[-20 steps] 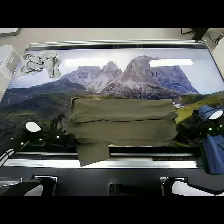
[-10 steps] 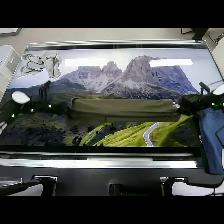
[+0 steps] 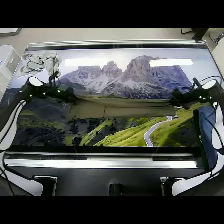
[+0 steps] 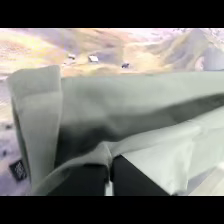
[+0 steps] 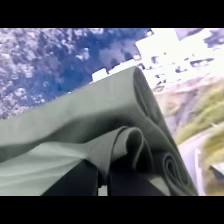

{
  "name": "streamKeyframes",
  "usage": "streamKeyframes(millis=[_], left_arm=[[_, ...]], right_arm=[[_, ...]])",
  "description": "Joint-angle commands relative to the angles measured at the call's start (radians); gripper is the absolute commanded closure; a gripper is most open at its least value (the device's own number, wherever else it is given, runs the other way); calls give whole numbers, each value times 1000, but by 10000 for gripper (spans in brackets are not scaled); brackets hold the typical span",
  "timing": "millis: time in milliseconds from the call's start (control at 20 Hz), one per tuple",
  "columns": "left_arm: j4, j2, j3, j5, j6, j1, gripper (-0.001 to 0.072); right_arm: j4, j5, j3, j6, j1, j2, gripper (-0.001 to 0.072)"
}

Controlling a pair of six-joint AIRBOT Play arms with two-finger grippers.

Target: Fold the clothes and pants, and hang the long-sleeved shirts on hangers.

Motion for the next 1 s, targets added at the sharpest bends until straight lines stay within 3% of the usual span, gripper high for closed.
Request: streamKeyframes(millis=[0,50,100,150,200,250,400,600,650,700,800,850,900,950], left_arm=[[-56,-65,32,-41,-9,4,394],[-55,-54,32,-52,-15,14,160],[-54,-39,34,-71,-16,30,101],[-55,-19,36,-89,-16,48,101],[-55,2,36,-106,-16,64,101],[-54,24,35,-121,-16,76,101],[-55,94,35,-135,-15,74,101],[-55,171,35,-134,-11,25,102],[-55,184,35,-134,-11,7,102],[-55,190,35,-134,-11,-11,102],[-55,191,35,-119,-11,-59,110],[-55,188,35,-97,-11,-85,110],[-55,182,35,-66,-11,-114,115],[-55,174,35,-31,-11,-145,119]], right_arm=[[26,14,10,3,-3,-21,549],[24,18,19,3,-12,-5,403],[17,23,29,2,-28,17,210],[7,24,36,2,-52,33,86],[3,30,37,1,-83,39,63],[0,48,37,-6,-107,31,-8],[22,142,37,-74,-109,-34,-8],[70,116,37,-84,-47,-89,-5],[69,98,37,-84,-29,-90,12],[71,68,37,-83,-14,-90,83],[90,61,37,-72,2,-90,405],[123,80,37,-72,1,-89,609],[150,106,37,-75,-2,-79,674],[162,129,43,-106,-2,-58,676]])
